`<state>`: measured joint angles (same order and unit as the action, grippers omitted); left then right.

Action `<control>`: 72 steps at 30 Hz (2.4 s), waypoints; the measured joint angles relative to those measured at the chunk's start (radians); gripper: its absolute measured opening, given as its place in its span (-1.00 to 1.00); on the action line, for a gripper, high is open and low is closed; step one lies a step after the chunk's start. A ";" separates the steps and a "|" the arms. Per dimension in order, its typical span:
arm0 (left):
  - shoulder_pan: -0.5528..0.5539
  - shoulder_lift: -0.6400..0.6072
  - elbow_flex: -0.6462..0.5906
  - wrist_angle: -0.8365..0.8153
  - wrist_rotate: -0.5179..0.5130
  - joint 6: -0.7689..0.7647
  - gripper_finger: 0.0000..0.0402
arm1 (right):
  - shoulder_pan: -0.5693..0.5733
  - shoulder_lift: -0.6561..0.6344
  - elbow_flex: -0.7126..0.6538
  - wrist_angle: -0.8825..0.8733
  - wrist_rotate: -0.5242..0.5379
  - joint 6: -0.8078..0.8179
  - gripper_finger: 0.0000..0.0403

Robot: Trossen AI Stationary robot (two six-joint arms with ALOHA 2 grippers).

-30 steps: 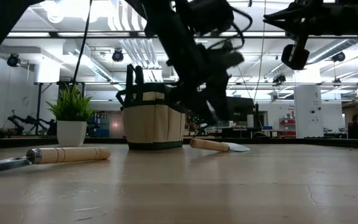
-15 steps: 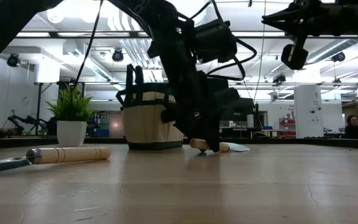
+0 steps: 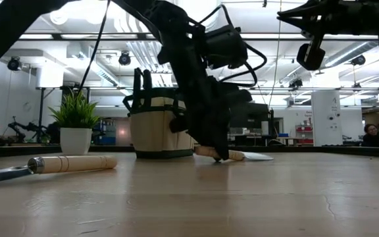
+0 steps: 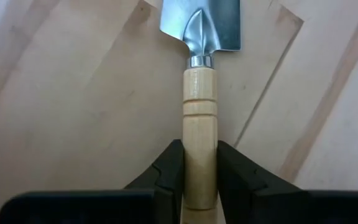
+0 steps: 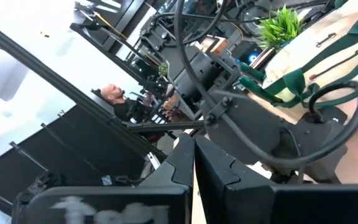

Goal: Pick & Place Garden tools in Gardening bag
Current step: Put the top brown trowel into the green gardening bag

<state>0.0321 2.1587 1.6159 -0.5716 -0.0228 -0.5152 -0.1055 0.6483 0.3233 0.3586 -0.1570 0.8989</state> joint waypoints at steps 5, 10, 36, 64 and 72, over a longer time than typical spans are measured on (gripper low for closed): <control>0.012 -0.042 -0.001 0.012 0.071 -0.020 -0.66 | 0.000 0.000 0.000 0.000 0.000 0.022 -0.96; 0.013 -0.159 -0.001 0.032 0.037 -0.019 -0.66 | -0.024 -0.031 0.023 -0.004 0.001 0.120 -0.96; -0.041 -0.506 0.000 0.109 -0.427 0.047 -0.66 | -0.111 0.158 0.333 -0.146 0.142 -0.023 -0.16; -0.081 -0.505 0.000 0.108 -0.492 0.107 -0.66 | -0.190 0.348 0.503 -0.191 0.070 -0.090 -0.65; -0.080 -0.506 0.000 0.106 -0.494 0.138 -0.63 | -0.197 0.349 0.508 -0.204 0.070 -0.127 -0.94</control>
<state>-0.0479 1.6531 1.6154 -0.4656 -0.5169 -0.3777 -0.3025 0.9974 0.8310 0.1543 -0.0868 0.7720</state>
